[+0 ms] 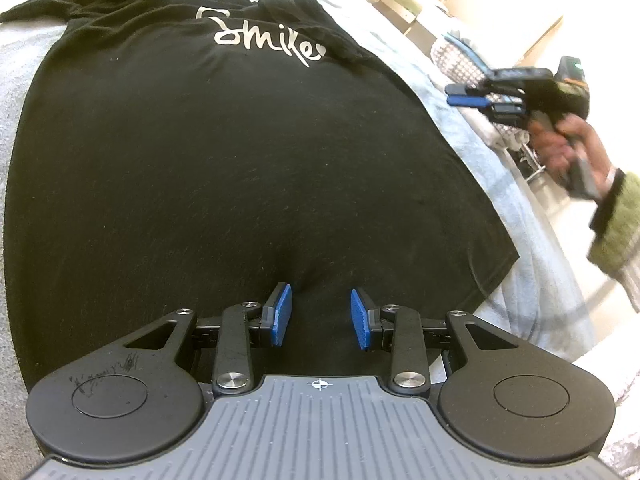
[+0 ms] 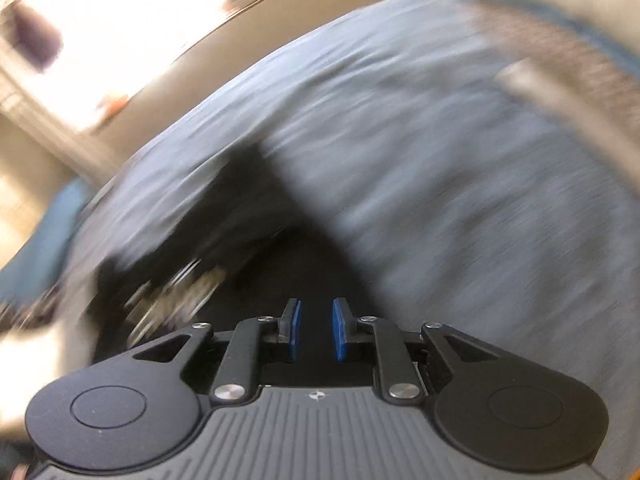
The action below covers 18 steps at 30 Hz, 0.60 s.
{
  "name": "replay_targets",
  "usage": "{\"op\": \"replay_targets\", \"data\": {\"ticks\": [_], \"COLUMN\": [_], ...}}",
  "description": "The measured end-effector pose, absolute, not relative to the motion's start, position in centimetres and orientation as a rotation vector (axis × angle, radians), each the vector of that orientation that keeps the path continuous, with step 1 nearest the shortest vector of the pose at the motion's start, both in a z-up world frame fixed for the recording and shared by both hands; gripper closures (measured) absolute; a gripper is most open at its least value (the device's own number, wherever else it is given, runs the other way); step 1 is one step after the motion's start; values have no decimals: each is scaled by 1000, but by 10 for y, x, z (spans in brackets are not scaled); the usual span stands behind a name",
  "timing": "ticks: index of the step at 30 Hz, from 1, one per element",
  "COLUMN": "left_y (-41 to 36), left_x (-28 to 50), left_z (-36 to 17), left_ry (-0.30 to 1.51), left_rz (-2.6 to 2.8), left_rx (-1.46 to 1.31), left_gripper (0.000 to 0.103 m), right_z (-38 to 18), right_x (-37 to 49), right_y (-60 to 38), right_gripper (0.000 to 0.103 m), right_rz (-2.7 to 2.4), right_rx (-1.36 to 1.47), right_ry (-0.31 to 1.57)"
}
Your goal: Fold clothes
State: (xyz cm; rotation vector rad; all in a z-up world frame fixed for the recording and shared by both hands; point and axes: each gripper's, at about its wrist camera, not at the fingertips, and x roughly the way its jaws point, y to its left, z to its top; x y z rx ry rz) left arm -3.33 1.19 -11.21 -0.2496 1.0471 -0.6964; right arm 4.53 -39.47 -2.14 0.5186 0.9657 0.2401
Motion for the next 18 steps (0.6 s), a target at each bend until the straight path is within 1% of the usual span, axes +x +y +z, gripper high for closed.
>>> {"op": "replay_targets", "data": {"ticks": [5,7,8,11,12,15,18], "left_y": [14,15,16,18,18,20,20], "left_x": [-33,-34,-35,-35,-35,-33,-30], "left_z": [-112,-111,-111,-111,-111,-111,-109], "left_ry": [1049,1049,1049,1050,1050,1056,1067], "left_rz": [-696,-695,-694,-696,-697,-702,-710], "left_rx": [-269,-273,-275,-279,-283,-288,-276], "left_gripper": [70,70,70,70,71,70,70], "right_z": [-44,-60,-63,-63,-59,-49,-41], "right_x": [16,10,3,-21,-27,-47,-54], "right_y": [-347,-360,-378,-432,-440,-461,-452], "right_gripper": [85,87,90,91,89,88,88], "right_rz": [306,207,156,-32,-83,-226,-172], "right_rx": [292,279,332,477,465,408,475], "right_ry": [1098,1156,1145,1089,1077,1040,993]}}
